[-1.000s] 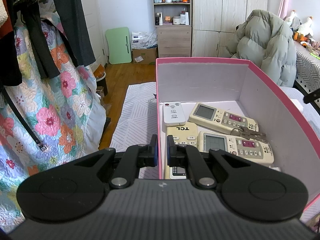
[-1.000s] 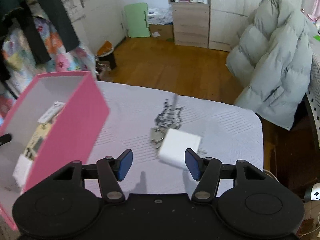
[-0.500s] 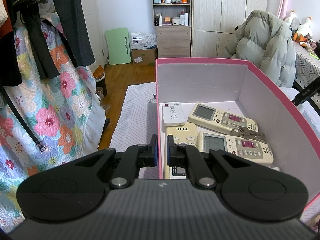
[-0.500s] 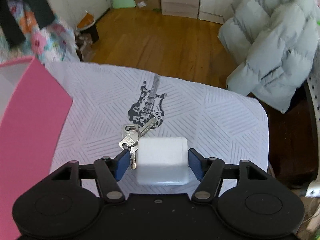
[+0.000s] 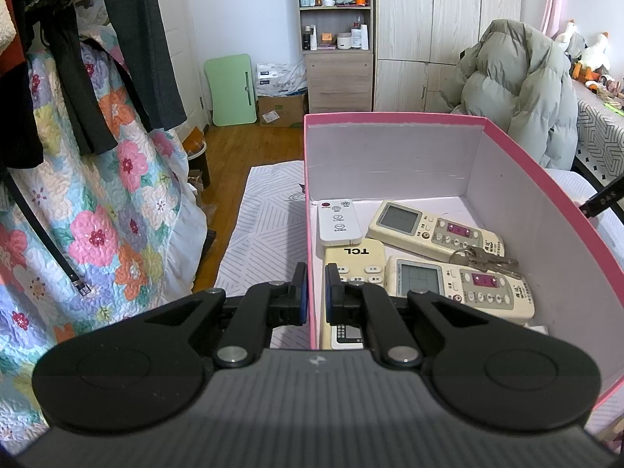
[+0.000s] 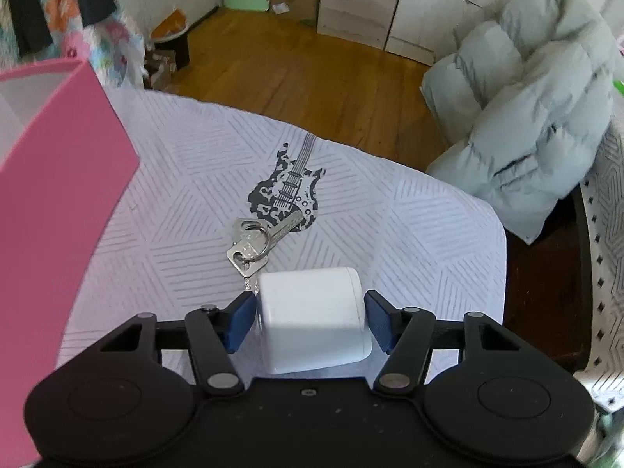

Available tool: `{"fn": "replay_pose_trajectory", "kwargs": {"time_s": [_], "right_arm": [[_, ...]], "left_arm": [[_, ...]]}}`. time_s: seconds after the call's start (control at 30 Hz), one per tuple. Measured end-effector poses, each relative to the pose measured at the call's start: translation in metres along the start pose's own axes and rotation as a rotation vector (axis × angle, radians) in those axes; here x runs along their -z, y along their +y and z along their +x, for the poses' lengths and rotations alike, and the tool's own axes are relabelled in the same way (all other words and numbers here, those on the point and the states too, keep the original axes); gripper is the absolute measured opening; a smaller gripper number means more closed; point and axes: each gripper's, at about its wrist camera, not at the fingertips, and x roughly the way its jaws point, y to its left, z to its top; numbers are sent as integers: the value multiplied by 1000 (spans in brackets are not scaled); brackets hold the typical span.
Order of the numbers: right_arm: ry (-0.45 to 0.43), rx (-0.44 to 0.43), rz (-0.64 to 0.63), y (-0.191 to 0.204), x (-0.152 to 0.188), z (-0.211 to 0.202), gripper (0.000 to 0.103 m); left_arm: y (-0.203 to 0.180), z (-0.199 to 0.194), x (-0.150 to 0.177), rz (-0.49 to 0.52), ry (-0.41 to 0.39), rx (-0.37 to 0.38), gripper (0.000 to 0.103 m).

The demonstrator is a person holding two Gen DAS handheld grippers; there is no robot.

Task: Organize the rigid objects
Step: 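Carry the square white charger into the pink box and release it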

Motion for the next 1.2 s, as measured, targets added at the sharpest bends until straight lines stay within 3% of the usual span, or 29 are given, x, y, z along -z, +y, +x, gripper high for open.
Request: {"fn": "replay_pose_trajectory", "kwargs": {"time_s": [0.3,0.53,0.67,0.83,1.0,1.2], "right_arm": [[-115,-93,26,15,2,-64,66],[-288,-195,-134,72,-13,-141,66],[-324,-247,-247,109,-21,-161,66],[-303,-275,-400,156,-38,-157,66],[-255,-140,-559,201,-49,-126,66],[-148,-82,-633,221,-76,-69,66]], "left_arm": [[-1,0,1,5,2,-15,6],[-3,0,1,13,1,-24,6],[-4,0,2,17,-1,-25,6],[-5,-1,2,16,-1,-24,6],[-5,-2,3,11,-5,-18,6],[-4,-3,4,9,-13,-11,6]]}}
